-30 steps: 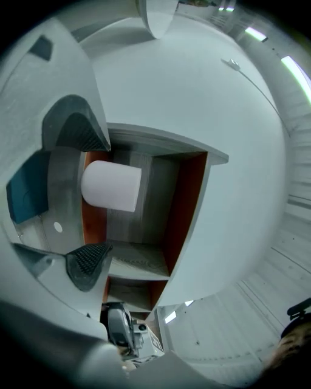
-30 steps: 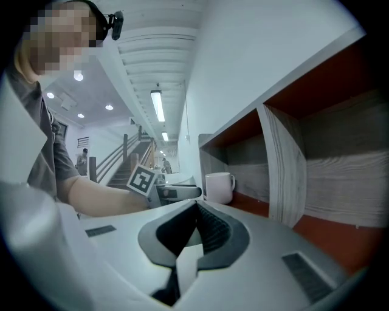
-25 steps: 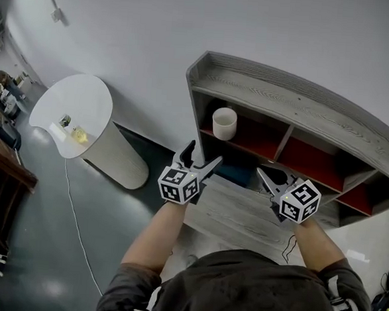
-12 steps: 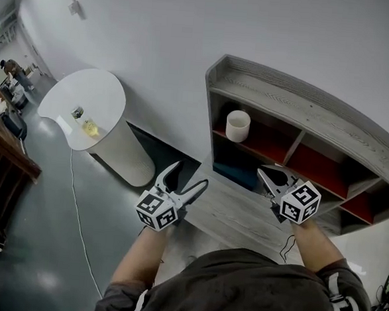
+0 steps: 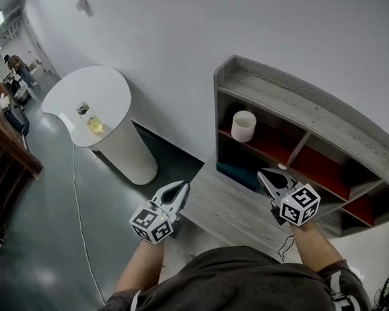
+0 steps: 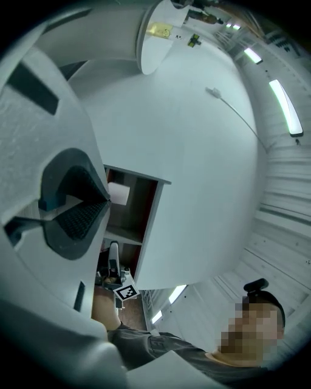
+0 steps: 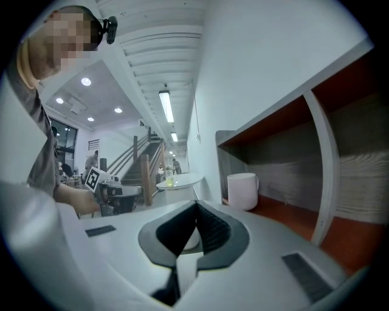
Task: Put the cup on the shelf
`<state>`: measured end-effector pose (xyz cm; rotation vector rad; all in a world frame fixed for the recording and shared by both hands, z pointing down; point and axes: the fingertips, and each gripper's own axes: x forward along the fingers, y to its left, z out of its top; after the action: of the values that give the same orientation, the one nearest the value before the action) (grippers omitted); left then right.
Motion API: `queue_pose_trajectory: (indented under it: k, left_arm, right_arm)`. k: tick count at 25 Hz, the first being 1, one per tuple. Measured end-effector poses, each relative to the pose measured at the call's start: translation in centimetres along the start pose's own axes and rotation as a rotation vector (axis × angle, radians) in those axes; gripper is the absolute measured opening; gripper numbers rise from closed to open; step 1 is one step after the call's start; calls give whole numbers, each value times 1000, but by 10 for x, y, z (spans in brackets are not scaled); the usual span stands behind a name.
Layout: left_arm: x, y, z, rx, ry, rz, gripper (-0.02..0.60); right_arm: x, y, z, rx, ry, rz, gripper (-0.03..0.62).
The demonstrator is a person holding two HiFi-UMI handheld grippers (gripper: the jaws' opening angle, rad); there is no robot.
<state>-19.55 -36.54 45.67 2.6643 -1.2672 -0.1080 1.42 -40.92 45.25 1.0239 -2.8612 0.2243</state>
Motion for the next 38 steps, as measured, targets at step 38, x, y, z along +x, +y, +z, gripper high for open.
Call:
queue_pose_trajectory:
  k: [38]
  left_arm:
    - [6,-8,4,15,-15,-17,5]
  right_arm:
    - [-7,-10,-5,-22,7,-39,-11]
